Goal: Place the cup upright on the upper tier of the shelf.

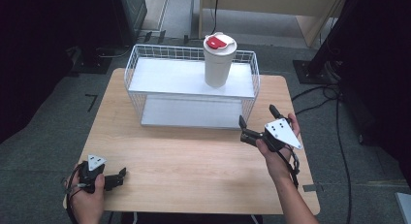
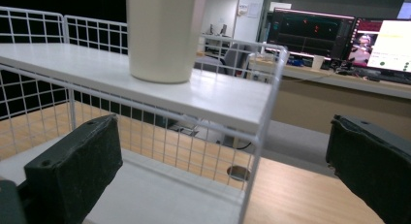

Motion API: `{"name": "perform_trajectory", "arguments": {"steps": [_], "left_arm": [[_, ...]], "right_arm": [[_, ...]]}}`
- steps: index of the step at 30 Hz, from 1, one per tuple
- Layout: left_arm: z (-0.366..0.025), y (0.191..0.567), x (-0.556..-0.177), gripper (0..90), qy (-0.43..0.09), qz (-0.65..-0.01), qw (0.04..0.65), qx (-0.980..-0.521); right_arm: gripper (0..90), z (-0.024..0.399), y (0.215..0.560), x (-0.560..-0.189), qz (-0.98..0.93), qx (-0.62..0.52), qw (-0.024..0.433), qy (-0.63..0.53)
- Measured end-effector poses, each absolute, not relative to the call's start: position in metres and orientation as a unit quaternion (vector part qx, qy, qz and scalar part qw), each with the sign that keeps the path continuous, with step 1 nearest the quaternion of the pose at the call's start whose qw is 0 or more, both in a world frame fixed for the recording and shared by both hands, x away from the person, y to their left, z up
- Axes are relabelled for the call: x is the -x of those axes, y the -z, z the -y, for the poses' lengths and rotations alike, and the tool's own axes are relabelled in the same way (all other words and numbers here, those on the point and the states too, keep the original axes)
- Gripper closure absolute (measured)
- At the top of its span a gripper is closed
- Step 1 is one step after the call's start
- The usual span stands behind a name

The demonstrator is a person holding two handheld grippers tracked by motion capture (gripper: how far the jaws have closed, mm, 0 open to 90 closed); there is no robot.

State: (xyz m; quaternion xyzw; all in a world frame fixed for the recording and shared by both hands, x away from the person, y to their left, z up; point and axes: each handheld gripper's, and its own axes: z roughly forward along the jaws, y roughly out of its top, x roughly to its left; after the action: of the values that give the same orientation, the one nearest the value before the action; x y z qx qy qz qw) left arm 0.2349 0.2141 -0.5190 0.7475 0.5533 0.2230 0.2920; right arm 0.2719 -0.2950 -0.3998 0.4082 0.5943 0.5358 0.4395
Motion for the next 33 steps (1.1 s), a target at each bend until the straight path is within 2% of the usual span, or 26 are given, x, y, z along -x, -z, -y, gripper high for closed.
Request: {"name": "perform_trajectory", "arguments": {"steps": [24,33], "left_arm": [[-0.214,0.519,-0.235,0.0,-0.222,-0.553,0.292,-0.748],[-0.215,0.519,-0.235,0.0,-0.221,-0.554,0.295,-0.747]], "right_arm": [[0.0,0.361,0.462,-0.229,-0.608,-0.479,0.427,-0.468],[0.0,0.39,0.494,-0.205,-0.618,-0.528,0.403,-0.42]]}}
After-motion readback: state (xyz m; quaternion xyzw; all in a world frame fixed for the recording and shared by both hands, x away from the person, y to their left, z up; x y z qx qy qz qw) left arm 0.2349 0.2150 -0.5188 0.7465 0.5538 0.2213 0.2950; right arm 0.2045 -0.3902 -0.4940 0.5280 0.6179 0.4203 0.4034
